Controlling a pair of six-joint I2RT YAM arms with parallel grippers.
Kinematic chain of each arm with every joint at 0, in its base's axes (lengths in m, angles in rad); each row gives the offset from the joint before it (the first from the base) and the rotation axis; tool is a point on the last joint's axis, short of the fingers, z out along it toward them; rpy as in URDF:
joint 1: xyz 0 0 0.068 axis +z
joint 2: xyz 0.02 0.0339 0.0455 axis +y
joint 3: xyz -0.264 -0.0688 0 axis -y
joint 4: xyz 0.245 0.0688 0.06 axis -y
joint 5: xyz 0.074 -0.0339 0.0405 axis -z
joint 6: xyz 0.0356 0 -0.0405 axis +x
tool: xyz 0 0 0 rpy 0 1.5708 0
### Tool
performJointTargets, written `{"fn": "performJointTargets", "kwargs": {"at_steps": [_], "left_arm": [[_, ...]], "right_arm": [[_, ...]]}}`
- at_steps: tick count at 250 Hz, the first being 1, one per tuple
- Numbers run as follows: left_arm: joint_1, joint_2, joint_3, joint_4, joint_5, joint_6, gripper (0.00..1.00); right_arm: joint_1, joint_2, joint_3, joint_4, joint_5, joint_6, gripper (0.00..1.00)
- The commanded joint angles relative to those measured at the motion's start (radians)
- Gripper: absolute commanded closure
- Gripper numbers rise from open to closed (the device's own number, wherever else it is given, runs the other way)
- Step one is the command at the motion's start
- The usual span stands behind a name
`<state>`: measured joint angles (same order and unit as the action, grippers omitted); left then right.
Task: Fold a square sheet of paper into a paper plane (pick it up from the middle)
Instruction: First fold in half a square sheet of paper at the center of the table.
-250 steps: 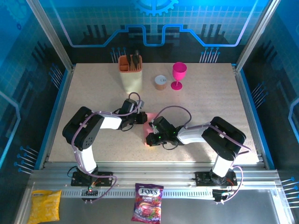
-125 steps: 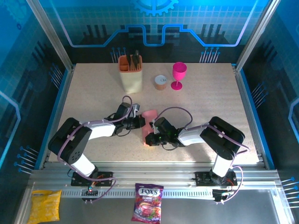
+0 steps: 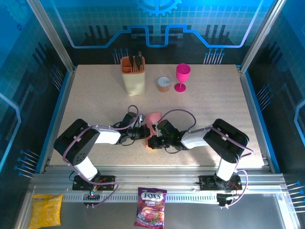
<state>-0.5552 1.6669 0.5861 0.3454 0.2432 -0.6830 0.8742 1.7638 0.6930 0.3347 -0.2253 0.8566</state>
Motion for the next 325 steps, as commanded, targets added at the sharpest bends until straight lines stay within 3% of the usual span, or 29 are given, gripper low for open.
{"fn": "performJointTargets", "kwargs": {"at_steps": [1, 325], "left_arm": [[0.001, 0.037, 0.029, -0.059, -0.095, -0.013, 1.0], [0.192, 0.26, 0.408, -0.215, -0.101, 0.124, 1.0]], "right_arm": [[-0.006, 0.068, -0.012, -0.212, 0.027, -0.031, 1.0], [0.025, 0.157, -0.059, -0.231, 0.041, 0.018, 1.0]]}}
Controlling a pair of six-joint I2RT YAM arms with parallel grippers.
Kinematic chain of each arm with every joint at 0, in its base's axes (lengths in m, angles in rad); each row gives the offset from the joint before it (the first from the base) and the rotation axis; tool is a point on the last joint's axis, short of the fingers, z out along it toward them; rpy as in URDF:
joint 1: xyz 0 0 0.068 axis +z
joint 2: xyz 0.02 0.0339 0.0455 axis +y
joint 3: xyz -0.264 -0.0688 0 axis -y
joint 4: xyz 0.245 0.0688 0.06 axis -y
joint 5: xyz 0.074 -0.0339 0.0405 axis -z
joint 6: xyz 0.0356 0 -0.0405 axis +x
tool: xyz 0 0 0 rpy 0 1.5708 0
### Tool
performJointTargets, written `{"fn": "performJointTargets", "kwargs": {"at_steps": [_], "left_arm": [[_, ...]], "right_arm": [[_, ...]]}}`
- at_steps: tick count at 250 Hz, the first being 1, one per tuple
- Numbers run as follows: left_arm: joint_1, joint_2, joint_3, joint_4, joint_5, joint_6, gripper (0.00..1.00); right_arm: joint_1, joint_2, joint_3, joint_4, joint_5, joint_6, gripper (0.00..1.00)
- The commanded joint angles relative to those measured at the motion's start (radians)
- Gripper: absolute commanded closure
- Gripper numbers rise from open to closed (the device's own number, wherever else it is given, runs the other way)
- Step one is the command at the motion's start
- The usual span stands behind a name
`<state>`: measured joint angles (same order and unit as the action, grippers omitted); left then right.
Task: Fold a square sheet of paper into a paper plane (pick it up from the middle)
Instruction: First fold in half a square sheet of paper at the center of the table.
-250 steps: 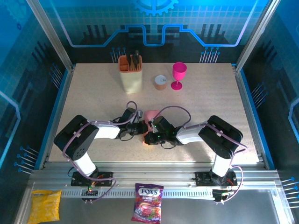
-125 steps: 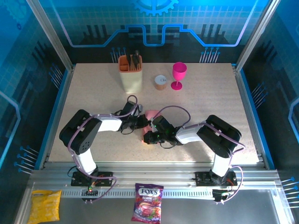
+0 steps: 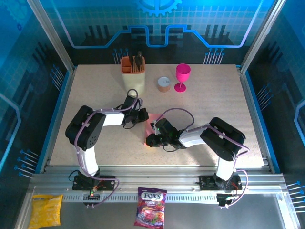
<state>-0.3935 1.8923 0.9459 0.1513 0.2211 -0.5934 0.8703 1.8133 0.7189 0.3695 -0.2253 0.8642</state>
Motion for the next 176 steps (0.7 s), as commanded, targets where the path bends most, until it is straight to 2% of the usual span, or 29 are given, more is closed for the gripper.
{"fn": "performJointTargets", "kwargs": {"at_steps": [1, 107, 176], "left_arm": [[0.031, 0.035, 0.053, -0.021, -0.08, 0.035, 1.0], [0.056, 0.113, 0.168, -0.092, -0.081, 0.072, 1.0], [0.041, -0.059, 0.03, 0.015, 0.014, 0.038, 1.0]], "right_arm": [[0.028, 0.107, -0.085, -0.266, 0.042, 0.01, 1.0], [0.039, 0.107, -0.095, -0.263, 0.044, 0.018, 1.0], [0.042, 0.106, -0.094, -0.258, 0.043, 0.015, 1.0]]}}
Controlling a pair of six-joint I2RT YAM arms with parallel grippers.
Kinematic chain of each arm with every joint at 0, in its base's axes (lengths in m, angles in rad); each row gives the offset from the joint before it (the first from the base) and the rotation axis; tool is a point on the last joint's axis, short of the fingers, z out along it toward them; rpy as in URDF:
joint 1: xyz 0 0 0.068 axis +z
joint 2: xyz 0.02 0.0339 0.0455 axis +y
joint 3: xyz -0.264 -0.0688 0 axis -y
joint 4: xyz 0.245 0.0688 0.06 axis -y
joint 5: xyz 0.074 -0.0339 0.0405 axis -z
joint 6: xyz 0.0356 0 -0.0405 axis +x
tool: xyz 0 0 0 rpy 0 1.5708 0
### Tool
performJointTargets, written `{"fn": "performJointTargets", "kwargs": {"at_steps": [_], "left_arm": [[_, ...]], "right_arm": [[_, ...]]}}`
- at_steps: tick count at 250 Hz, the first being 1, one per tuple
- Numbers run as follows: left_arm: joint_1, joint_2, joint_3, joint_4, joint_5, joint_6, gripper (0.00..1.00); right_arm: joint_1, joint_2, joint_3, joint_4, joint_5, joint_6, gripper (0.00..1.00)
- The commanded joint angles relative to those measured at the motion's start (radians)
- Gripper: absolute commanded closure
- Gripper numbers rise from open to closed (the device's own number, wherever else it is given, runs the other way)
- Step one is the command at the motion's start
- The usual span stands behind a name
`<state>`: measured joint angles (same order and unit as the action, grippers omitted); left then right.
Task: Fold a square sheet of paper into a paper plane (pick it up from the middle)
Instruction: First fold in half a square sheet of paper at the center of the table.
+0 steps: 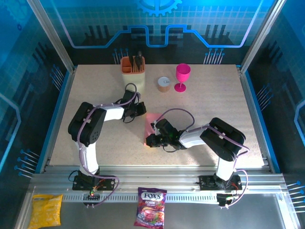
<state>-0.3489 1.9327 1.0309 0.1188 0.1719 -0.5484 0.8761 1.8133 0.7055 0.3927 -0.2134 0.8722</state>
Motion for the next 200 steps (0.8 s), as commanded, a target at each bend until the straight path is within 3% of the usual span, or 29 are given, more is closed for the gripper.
{"fn": "performJointTargets", "kwargs": {"at_steps": [1, 49, 95, 200], "left_arm": [[-0.005, -0.101, -0.056, 0.048, 0.065, -0.008, 1.0], [-0.051, -0.139, -0.102, 0.068, 0.101, 0.002, 1.0], [-0.055, -0.075, -0.064, 0.055, 0.105, 0.013, 1.0], [-0.043, 0.019, -0.007, 0.014, 0.038, 0.063, 1.0]], "right_arm": [[0.036, 0.106, -0.08, -0.28, 0.032, 0.006, 1.0], [0.035, 0.109, -0.08, -0.272, 0.025, 0.005, 1.0], [0.035, 0.109, -0.074, -0.271, 0.023, 0.007, 1.0], [0.035, 0.095, -0.072, -0.266, 0.013, 0.003, 1.0]]}}
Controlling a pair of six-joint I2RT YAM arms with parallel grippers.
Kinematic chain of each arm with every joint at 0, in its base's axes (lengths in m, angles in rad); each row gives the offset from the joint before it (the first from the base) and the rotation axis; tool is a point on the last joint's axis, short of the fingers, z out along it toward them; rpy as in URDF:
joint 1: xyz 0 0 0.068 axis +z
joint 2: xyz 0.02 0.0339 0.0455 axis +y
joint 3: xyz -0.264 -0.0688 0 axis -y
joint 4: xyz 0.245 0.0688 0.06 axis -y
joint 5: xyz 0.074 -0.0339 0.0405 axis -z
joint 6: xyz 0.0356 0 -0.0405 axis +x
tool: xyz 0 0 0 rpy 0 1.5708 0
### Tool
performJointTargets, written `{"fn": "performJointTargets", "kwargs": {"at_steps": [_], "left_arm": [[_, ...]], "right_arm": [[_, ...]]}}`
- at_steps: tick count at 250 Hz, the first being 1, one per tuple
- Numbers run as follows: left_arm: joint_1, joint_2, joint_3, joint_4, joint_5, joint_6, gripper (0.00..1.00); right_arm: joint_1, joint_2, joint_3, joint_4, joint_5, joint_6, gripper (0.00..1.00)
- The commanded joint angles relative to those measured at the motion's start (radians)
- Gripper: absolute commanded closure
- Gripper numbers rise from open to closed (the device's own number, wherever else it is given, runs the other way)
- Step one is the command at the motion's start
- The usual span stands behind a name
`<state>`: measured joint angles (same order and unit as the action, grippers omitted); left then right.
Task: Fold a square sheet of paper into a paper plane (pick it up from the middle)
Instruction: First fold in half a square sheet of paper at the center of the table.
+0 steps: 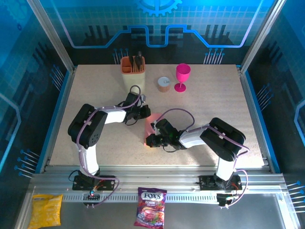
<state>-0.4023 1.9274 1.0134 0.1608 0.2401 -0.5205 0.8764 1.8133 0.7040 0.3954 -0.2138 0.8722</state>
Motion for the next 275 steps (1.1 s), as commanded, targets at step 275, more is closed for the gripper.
{"fn": "performJointTargets", "kwargs": {"at_steps": [275], "left_arm": [[0.017, 0.044, -0.069, 0.021, -0.037, 0.054, 1.0]], "right_arm": [[-0.125, -0.024, 0.256, -0.217, -0.069, -0.037, 1.0]]}}
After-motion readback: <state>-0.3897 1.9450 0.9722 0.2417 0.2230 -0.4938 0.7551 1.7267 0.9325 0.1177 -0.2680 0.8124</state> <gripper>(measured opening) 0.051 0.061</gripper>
